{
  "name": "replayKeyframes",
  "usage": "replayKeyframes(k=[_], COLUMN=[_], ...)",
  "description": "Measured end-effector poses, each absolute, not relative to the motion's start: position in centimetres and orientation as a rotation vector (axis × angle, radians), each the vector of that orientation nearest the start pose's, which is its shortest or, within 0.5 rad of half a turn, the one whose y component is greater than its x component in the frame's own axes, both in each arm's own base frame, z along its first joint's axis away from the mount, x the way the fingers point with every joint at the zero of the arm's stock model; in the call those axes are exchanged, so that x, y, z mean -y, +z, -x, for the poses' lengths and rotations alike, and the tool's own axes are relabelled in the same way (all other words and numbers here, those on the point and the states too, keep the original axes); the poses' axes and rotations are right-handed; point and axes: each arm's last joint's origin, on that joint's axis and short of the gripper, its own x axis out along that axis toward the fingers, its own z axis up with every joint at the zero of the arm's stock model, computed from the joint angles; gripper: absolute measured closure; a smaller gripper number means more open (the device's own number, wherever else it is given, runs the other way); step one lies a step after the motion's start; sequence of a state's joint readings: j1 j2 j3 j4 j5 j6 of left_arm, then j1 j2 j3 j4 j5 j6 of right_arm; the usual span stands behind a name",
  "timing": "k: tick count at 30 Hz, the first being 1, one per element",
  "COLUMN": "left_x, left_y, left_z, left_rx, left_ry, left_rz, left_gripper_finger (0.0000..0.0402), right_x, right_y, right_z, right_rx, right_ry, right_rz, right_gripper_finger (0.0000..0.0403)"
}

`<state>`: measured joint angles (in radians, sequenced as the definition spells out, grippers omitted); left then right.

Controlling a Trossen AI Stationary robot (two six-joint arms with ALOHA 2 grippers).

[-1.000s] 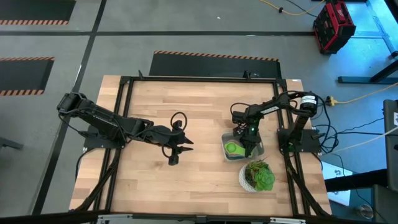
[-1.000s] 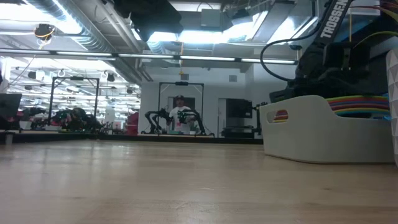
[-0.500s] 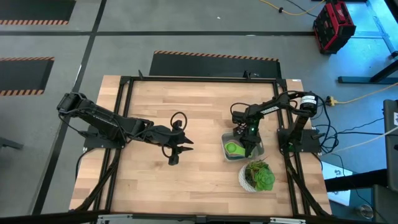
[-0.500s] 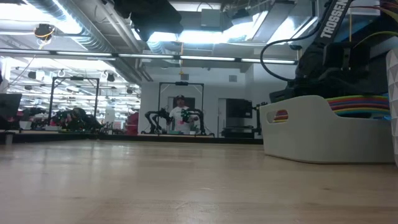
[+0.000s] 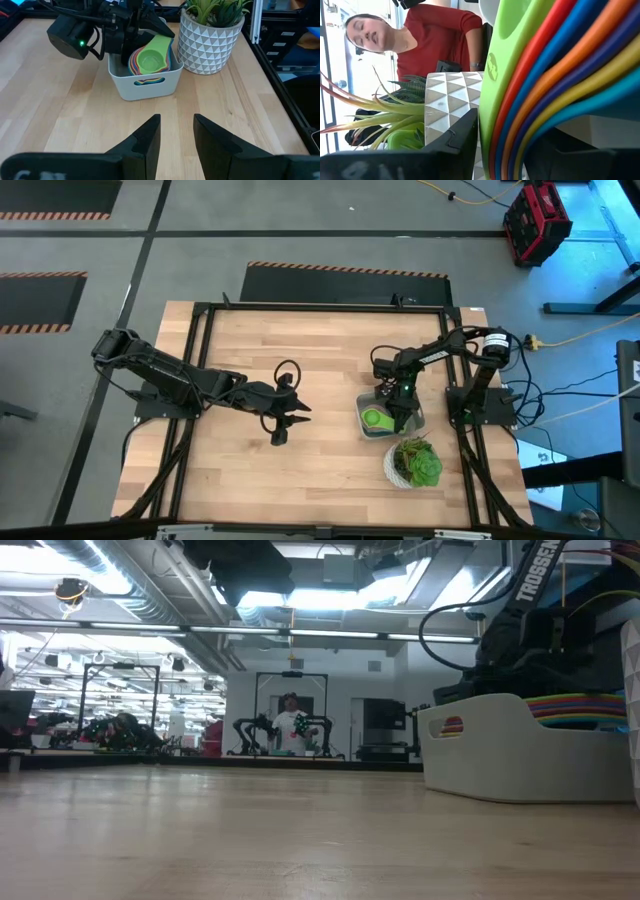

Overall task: Nest measuring cups in basket
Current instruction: Put the stacked measuring cups into the gray bin

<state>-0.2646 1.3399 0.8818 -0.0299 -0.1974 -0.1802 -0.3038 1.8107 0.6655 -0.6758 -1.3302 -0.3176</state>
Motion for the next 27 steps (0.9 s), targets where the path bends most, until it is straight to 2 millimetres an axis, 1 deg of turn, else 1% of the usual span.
replayKeyframes(k=[19,22,24,27], left_x=[7.06,7.06,7.06,7.06], left_y=[26.09,26.09,26.09,26.09], left_z=[-28.21,-28.21,-28.21,-28.21], left_rx=[-0.479,-0.479,-0.479,-0.479], left_ry=[-0.023,-0.023,-0.023,-0.023], left_rz=[0.065,0.065,0.065,0.065], left_gripper_finger=[0.0292,0.0292,0.0292,0.0292], right_x=[3.94,3.96,3.95,3.94], right_y=[9.03,9.12,9.19,9.14], right_z=[-22.01,-22.01,-22.05,-22.02], right_rx=[-1.114,-1.11,-1.115,-1.102], right_ry=[0.884,0.886,0.881,0.893], right_rz=[-1.12,-1.165,-1.2,-1.172], right_gripper_finger=[0.0273,0.0273,0.0265,0.0232])
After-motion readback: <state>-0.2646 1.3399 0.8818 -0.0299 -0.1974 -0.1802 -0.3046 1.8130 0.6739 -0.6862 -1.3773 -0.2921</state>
